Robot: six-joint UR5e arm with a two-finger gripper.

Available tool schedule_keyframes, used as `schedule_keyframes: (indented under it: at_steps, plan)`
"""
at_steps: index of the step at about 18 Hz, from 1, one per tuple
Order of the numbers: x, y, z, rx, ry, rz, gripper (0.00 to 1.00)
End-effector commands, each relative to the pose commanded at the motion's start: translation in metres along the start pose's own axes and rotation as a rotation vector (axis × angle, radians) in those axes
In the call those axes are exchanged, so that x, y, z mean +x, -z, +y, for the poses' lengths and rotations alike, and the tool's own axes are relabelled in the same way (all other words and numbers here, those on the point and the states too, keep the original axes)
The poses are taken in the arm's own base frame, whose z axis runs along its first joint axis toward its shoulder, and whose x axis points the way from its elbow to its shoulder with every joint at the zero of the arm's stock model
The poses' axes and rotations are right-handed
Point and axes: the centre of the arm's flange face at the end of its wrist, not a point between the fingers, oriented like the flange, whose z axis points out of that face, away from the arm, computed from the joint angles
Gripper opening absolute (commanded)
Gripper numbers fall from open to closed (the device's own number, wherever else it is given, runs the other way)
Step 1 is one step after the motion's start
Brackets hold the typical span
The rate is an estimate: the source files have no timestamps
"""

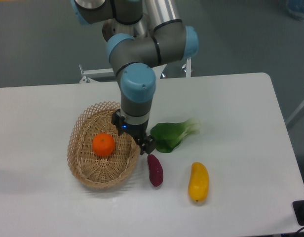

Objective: Pick up the orange from the basket
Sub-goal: 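Move the open gripper over the wicker basket above the orange, then lower the gripper onto the orange and close the fingers around it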

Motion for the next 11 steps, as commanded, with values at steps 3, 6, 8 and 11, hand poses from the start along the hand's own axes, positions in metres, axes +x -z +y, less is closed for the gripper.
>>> schedule_keyframes:
  at_steps: [3,6,8,11]
  plan:
    - [0.018,-0.010,-0.008,-0.015,-0.005,0.019,1.00]
    - [0.027,-0.021,-0.016,-0.027,0.004,0.032,1.00]
    - [0.028,-0.033,-0.022,-0.038,0.018,0.043,1.00]
    - [0.030,-0.033,-0.024,-0.037,0.021,0.042,1.00]
